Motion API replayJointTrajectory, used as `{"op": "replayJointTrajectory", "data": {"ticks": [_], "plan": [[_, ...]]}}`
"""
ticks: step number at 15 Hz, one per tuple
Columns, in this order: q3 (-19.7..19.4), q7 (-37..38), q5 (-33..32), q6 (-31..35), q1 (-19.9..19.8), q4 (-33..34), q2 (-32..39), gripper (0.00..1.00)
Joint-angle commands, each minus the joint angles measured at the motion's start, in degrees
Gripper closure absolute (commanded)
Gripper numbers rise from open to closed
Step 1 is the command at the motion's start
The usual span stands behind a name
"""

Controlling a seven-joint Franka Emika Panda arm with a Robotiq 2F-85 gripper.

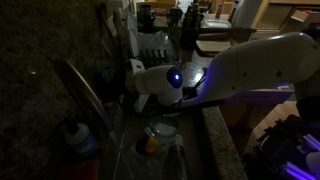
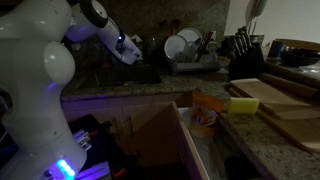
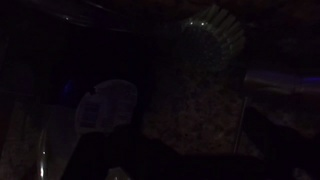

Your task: Close the faucet

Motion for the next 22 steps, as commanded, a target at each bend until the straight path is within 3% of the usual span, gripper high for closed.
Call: {"op": "replayJointTrajectory", "data": {"ticks": [1,7,12,14,17,18,21,22], "plan": [[-5.2,-2.1,5.0,0.0,-0.4,12.2,8.4,0.0],[-12.3,-4.1,13.5,0.6,0.4,17.7,14.2,0.0],[-9.0,-2.9,14.1,0.3,0.2,17.8,12.6,0.0],[2.4,0.6,3.7,0.3,-2.2,13.1,7.3,0.0],[13.5,6.6,-7.9,0.2,-7.3,12.3,3.9,0.0],[17.4,6.0,-10.2,1.3,-9.3,8.5,1.5,0.0],[28.5,8.0,-17.9,0.2,-16.3,5.2,-1.0,0.0],[32.2,8.6,-20.3,-2.7,-18.6,2.7,-2.5,0.0]]}}
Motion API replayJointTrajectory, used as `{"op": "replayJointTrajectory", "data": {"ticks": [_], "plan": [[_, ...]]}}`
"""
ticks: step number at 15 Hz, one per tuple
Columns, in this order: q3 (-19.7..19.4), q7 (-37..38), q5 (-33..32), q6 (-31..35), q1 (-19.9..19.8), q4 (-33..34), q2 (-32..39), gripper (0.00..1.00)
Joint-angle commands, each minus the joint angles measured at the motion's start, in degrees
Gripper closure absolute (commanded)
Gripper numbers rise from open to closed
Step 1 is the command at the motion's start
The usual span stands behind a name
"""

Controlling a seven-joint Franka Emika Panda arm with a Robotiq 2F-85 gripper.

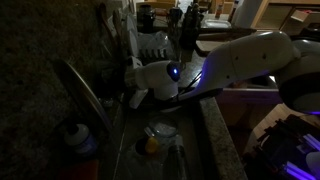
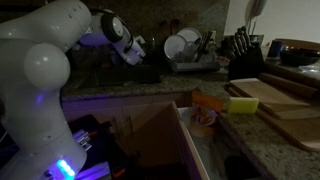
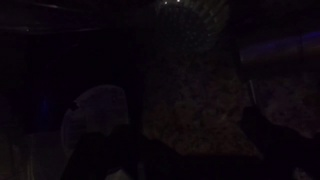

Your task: Close the faucet

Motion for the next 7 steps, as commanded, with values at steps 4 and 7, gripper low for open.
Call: {"op": "replayJointTrajectory", "data": {"ticks": [4,7], "plan": [[4.6,0.4,-2.8,-1.4,-2.9,-1.3,-1.1,0.0],[4.4,0.4,-2.5,-1.4,-2.7,-1.1,-0.9,0.0]]}}
